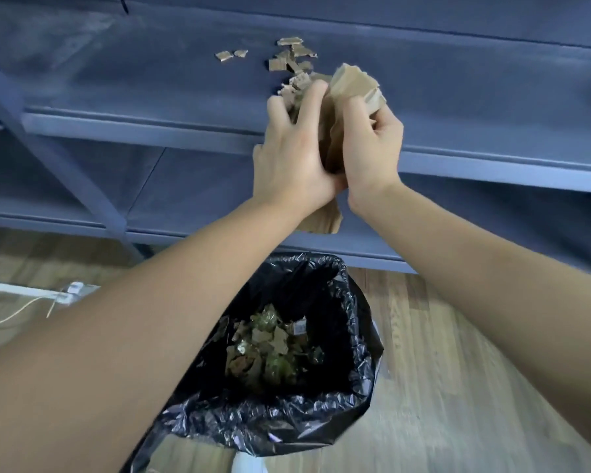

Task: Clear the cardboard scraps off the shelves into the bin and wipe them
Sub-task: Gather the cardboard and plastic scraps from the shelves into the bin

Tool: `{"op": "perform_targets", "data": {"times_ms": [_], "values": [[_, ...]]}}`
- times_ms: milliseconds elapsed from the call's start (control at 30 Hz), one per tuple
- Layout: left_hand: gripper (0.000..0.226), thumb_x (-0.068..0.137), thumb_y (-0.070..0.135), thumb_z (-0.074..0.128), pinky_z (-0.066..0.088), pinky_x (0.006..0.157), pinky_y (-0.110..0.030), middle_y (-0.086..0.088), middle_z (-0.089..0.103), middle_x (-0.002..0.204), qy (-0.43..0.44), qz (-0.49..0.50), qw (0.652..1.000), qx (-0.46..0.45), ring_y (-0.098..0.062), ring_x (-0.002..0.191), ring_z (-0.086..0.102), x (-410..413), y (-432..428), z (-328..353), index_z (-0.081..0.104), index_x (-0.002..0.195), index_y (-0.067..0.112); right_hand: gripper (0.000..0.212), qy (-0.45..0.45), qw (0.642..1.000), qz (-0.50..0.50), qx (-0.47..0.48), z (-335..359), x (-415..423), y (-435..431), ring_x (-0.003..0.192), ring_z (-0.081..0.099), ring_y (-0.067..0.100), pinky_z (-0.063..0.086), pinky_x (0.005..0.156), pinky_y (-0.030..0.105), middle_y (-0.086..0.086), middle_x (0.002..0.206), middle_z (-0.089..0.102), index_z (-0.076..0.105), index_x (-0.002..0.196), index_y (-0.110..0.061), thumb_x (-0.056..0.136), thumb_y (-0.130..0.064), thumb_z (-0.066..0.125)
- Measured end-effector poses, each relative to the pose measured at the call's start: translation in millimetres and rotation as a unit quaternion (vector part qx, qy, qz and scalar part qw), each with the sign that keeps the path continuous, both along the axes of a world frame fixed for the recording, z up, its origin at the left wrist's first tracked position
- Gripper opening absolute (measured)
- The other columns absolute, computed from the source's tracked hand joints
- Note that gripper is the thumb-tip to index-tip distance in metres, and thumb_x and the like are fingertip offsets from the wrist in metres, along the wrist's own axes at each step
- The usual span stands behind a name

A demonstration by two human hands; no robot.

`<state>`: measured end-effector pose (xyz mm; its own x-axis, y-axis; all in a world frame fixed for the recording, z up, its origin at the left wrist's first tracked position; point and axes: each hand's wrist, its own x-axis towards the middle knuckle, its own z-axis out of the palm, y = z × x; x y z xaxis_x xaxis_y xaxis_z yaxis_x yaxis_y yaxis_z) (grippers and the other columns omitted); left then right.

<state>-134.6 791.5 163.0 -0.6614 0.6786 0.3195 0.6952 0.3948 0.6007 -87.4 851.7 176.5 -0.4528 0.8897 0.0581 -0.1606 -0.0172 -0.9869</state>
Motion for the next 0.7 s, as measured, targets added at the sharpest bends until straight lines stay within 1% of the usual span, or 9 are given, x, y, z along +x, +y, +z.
{"op": "perform_targets", "data": {"times_ms": [67, 200, 400, 467, 500, 533, 567, 633, 700], "values": [[0.085, 0.067, 0.033, 0.071, 0.044, 0.076, -0.039, -0.007, 0.033, 0.121, -0.004, 0.004, 1.000, -0.018, -0.033, 0.097, 0.055, 13.2, -9.9, -9.5, 0.027, 0.140, 0.025, 0.040, -0.014, 1.000, -0.001, -0.012, -10.7, 11.4, -8.6, 0.053, 0.029, 0.008, 0.030, 0.054, 0.022, -0.014, 0.043, 0.030, 0.031, 0.051, -0.022, 0.084, -0.011, 0.050], [0.081, 0.067, 0.033, 0.071, 0.046, 0.078, -0.042, -0.007, 0.034, 0.120, -0.008, 0.009, 0.999, -0.039, -0.033, 0.099, 0.054, 30.2, -30.9, -31.7, 0.031, 0.136, 0.024, 0.033, -0.044, 0.998, 0.017, -0.033, -38.6, 30.0, -27.4, 0.059, 0.035, 0.011, 0.034, 0.060, 0.025, -0.007, 0.057, 0.037, 0.038, 0.056, -0.019, 0.086, -0.012, 0.049], [0.079, 0.066, 0.034, 0.073, 0.047, 0.083, -0.046, -0.004, 0.032, 0.116, -0.030, 0.008, 0.995, -0.095, -0.034, 0.101, 0.054, 46.1, -56.3, -74.5, 0.032, 0.133, 0.025, 0.025, -0.092, 0.992, 0.036, -0.074, -88.3, 46.0, -48.8, 0.066, 0.038, 0.012, 0.035, 0.064, 0.027, -0.004, 0.062, 0.040, 0.045, 0.062, -0.017, 0.086, -0.013, 0.048], [0.078, 0.066, 0.035, 0.073, 0.046, 0.085, -0.045, -0.004, 0.032, 0.115, -0.037, 0.009, 0.993, -0.114, -0.033, 0.103, 0.054, 48.5, -64.1, -92.4, 0.033, 0.132, 0.025, 0.017, -0.128, 0.987, 0.054, -0.079, -109.9, 49.3, -53.7, 0.068, 0.041, 0.014, 0.036, 0.065, 0.029, -0.001, 0.066, 0.043, 0.047, 0.067, -0.015, 0.084, -0.017, 0.048], [0.079, 0.065, 0.036, 0.073, 0.044, 0.086, -0.044, -0.004, 0.033, 0.116, -0.038, 0.010, 0.991, -0.128, -0.032, 0.105, 0.053, 49.1, -68.4, -102.4, 0.033, 0.132, 0.025, 0.015, -0.151, 0.984, 0.064, -0.074, -121.7, 50.3, -56.8, 0.070, 0.044, 0.016, 0.038, 0.066, 0.030, 0.002, 0.070, 0.047, 0.049, 0.068, -0.015, 0.081, -0.022, 0.049], [0.080, 0.066, 0.036, 0.073, 0.042, 0.088, -0.043, -0.005, 0.034, 0.118, -0.038, 0.012, 0.988, -0.146, -0.032, 0.107, 0.052, 49.0, -72.8, -113.0, 0.032, 0.133, 0.025, 0.016, -0.177, 0.979, 0.073, -0.071, -133.1, 51.1, -60.1, 0.076, 0.050, 0.018, 0.042, 0.071, 0.032, 0.005, 0.078, 0.052, 0.052, 0.070, -0.015, 0.075, -0.030, 0.048], [0.081, 0.066, 0.037, 0.073, 0.040, 0.090, -0.043, -0.005, 0.035, 0.120, -0.039, 0.013, 0.985, -0.166, -0.031, 0.111, 0.049, 48.4, -77.1, -124.0, 0.030, 0.134, 0.026, 0.024, -0.210, 0.972, 0.080, -0.069, -144.2, 51.7, -64.0, 0.085, 0.055, 0.021, 0.045, 0.079, 0.034, 0.009, 0.090, 0.057, 0.055, 0.076, -0.016, 0.071, -0.037, 0.045], [0.085, 0.066, 0.037, 0.073, 0.035, 0.096, -0.043, -0.006, 0.033, 0.126, -0.043, 0.015, 0.978, -0.202, -0.028, 0.121, 0.041, 46.4, -84.5, -144.9, 0.027, 0.137, 0.027, 0.046, -0.249, 0.961, 0.095, -0.071, -164.4, 53.2, -72.7, 0.103, 0.058, 0.024, 0.047, 0.094, 0.038, 0.014, 0.113, 0.058, 0.060, 0.091, -0.015, 0.066, -0.049, 0.040], [0.087, 0.071, 0.036, 0.071, 0.026, 0.104, -0.042, -0.008, 0.024, 0.139, -0.053, 0.012, 0.966, -0.251, -0.028, 0.131, 0.029, 44.3, -89.8, -163.4, 0.022, 0.142, 0.026, 0.066, -0.286, 0.947, 0.118, -0.085, -180.2, 54.8, -78.7, 0.104, 0.059, 0.026, 0.047, 0.095, 0.041, 0.015, 0.116, 0.058, 0.063, 0.097, -0.012, 0.061, -0.060, 0.036]]}}
